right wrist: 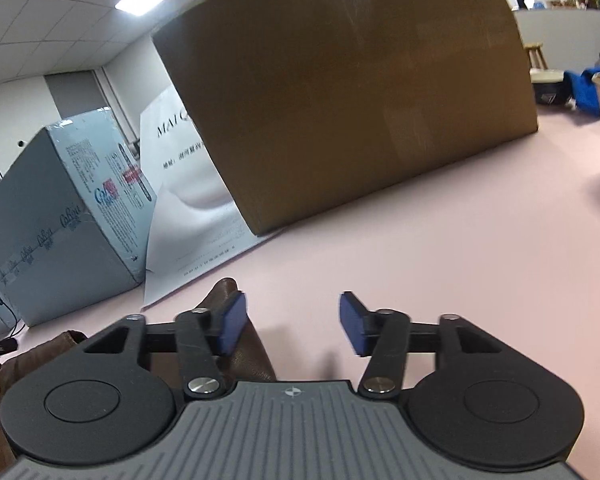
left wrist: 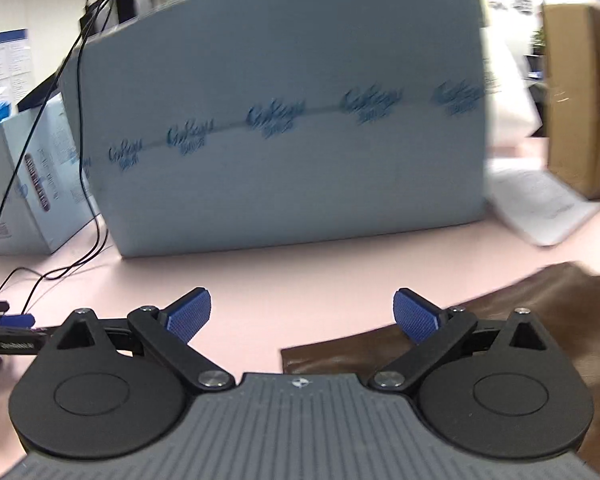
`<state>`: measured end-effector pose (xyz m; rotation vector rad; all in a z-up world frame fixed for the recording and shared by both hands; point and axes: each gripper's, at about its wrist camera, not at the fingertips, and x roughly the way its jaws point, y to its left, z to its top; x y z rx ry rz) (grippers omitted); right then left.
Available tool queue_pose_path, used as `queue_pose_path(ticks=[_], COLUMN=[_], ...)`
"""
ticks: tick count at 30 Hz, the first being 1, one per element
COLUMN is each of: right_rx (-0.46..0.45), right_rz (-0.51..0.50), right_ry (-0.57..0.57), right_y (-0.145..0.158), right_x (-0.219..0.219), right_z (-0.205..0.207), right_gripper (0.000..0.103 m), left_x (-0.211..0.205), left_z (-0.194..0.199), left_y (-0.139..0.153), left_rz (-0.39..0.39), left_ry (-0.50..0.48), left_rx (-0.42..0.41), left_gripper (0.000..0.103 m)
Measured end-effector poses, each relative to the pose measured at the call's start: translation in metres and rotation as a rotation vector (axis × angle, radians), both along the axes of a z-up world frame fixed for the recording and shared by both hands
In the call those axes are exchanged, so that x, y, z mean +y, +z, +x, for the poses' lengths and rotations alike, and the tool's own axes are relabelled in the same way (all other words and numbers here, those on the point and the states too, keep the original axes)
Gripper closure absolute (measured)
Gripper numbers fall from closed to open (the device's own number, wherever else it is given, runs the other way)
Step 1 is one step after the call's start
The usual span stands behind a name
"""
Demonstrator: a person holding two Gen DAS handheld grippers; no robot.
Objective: Fold clothes
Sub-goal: 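Grasp the jacket edge with the right gripper and lift it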
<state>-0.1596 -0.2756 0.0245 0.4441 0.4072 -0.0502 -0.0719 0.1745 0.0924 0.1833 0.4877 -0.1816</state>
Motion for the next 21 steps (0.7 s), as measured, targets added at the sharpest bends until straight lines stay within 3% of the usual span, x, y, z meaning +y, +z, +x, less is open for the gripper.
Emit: queue_pose_path(ticks=[1, 5, 6, 8, 12, 15, 18, 21], right_rx=[-0.009, -0.032, -0.030, -0.018, 0.027, 0.017, -0.015, 0.015], right_rz=[-0.006, 0.035, 0.060, 0.139, 0.377, 0.530, 0.563, 0.572], right_ry=[0.003, -0.026, -0.027, -0.042, -0.118, -0.120, -0.123, -0.130], right_y=[0.003, 0.010, 0.010, 0.008, -0.009, -0.029, -0.029, -0.028], right_x=[0.003, 0.012, 0.011, 0.009, 0.000, -0.008, -0.006, 0.001], right_z=[-0.005, -0.025, -0.029, -0.043, -0.088, -0.111, -0.117, -0.111], right_gripper=[0.031, 0.023, 0.021, 0.016, 0.013, 0.013, 0.013, 0.013], left_x=[-0.002, -0.014, -0.018, -0.021, -0.028, -0.021, -0.028, -0.037], left_z=[-0.010, -0.065, -0.075, -0.080, -0.073, -0.062, -0.063, -0.070], left_y=[0.006, 0.021, 0.016, 0.006, -0.036, -0.055, -0.057, -0.061], left_rz=[-0.027, -0.250, -0.317, -0.346, -0.212, -0.201, -0.158, -0.084], left_ry=[-0.044, -0.198, -0.241, -0.271, -0.186, -0.151, -0.155, -0.161], left_rx=[0.002, 0.010, 0.060, 0.113, 0.177, 0.206, 0.193, 0.166], left_gripper=[0.000, 0.000, 0.000, 0.000, 0.000, 0.000, 0.000, 0.000])
